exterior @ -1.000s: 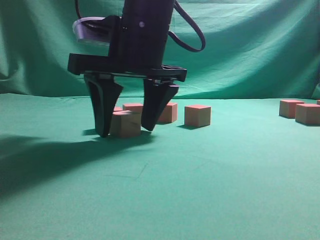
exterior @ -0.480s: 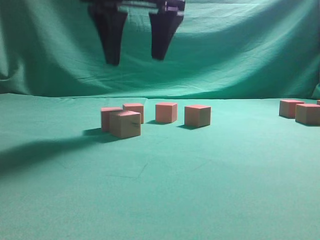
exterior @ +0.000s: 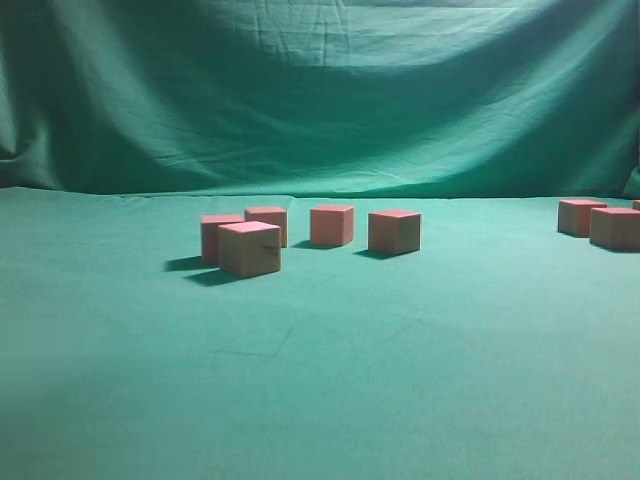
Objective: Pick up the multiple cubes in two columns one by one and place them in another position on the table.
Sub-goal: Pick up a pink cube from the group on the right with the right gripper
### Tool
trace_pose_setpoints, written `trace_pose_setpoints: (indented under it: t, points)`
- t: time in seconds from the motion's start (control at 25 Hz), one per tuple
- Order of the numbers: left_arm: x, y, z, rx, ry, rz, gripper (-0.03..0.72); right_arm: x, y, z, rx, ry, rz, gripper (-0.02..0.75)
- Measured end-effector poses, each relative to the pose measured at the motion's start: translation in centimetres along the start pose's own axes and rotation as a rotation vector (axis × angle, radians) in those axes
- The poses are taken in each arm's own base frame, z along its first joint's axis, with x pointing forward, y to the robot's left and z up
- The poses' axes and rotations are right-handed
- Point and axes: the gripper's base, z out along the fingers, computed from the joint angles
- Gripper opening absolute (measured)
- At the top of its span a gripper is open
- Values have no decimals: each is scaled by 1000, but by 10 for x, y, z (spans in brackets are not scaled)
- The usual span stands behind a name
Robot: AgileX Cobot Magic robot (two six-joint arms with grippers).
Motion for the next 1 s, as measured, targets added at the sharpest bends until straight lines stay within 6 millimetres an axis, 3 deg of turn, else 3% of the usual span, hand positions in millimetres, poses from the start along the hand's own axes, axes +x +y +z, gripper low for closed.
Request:
trace_pose_setpoints:
  t: [0.16, 0.28, 0.44, 0.56, 0.68, 0.84, 1.0]
  points:
    - [0, 0, 0, 0, 0, 0, 0, 23, -55, -30, 78, -15, 140, 569]
    - [0, 0, 0, 0, 0, 0, 0, 60, -93, -29, 148, 77, 259, 569]
    - [0, 0, 0, 0, 0, 0, 0, 120, -130, 3, 212, 291, 394, 569]
    - [0, 0, 0, 0, 0, 0, 0, 165, -147, 34, 202, 420, 498, 569]
    - [0, 0, 0, 0, 0, 0, 0, 199, -158, 60, 176, 443, 607, 569]
    - [0, 0, 0, 0, 0, 0, 0, 226, -169, 88, 171, 432, 694, 569]
    - [0, 0, 0, 0, 0, 0, 0, 228, -174, 110, 165, 391, 694, 569]
